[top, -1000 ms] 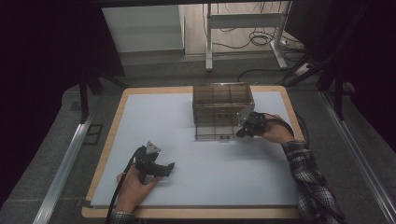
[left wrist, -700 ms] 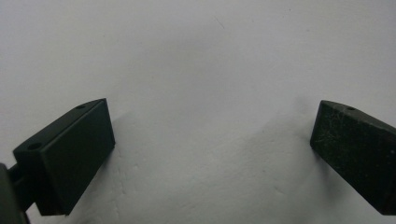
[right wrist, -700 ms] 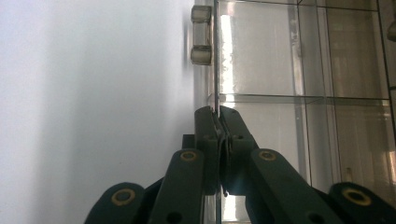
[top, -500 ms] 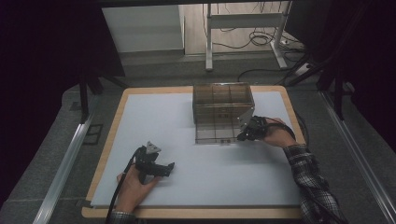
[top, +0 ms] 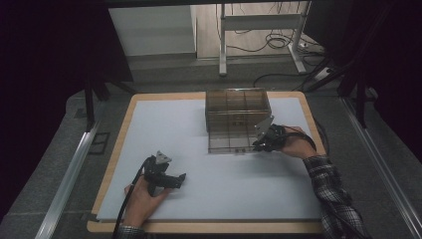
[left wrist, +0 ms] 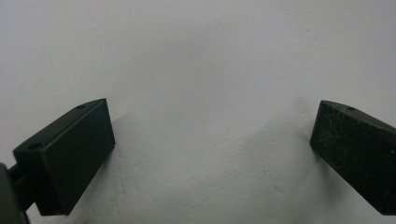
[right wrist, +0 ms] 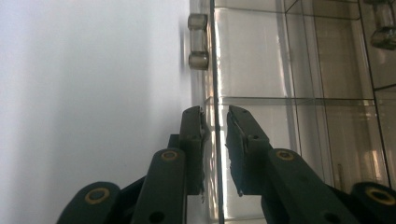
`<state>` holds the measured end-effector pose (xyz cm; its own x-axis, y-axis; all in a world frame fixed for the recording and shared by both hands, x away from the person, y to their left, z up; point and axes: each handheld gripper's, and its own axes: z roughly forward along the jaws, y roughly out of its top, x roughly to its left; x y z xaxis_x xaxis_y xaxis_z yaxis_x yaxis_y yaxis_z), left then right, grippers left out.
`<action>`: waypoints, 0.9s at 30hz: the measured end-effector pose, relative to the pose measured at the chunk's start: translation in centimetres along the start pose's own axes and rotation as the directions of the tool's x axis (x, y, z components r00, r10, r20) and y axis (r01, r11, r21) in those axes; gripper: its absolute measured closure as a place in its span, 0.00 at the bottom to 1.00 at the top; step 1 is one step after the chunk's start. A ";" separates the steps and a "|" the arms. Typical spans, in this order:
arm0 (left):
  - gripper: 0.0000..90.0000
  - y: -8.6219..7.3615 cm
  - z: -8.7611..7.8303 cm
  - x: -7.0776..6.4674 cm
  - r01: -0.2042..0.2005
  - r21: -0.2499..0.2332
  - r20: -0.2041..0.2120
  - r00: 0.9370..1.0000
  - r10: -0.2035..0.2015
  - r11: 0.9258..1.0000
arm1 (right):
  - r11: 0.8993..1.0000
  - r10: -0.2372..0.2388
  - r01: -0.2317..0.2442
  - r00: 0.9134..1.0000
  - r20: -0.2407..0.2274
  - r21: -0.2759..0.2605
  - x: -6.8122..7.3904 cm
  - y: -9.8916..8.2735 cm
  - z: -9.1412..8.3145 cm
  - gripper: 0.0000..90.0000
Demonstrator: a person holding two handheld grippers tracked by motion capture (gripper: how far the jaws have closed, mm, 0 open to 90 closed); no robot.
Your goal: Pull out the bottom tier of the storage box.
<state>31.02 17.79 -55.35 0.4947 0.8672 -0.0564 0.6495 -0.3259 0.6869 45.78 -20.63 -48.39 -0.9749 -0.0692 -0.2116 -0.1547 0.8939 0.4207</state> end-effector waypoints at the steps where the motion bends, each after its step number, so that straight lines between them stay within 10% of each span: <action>1: 0.00 0.0 0.0 0.0 0.000 0.000 0.000 1.000 0.000 1.000 | 1.000 -0.004 0.004 1.000 0.011 0.001 0.1 0.0 -0.1 0.82; 27: 0.00 0.0 0.0 0.0 0.000 0.000 0.000 1.000 0.000 1.000 | 0.996 0.067 -0.060 0.992 0.106 -0.067 2.3 1.1 -1.3 0.56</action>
<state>31.02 17.79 -55.35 0.4944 0.8674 -0.0564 0.6495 -0.3255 0.6871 43.15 -20.35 -47.24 -0.9606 0.0382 -0.2753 -0.1062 0.8648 0.4907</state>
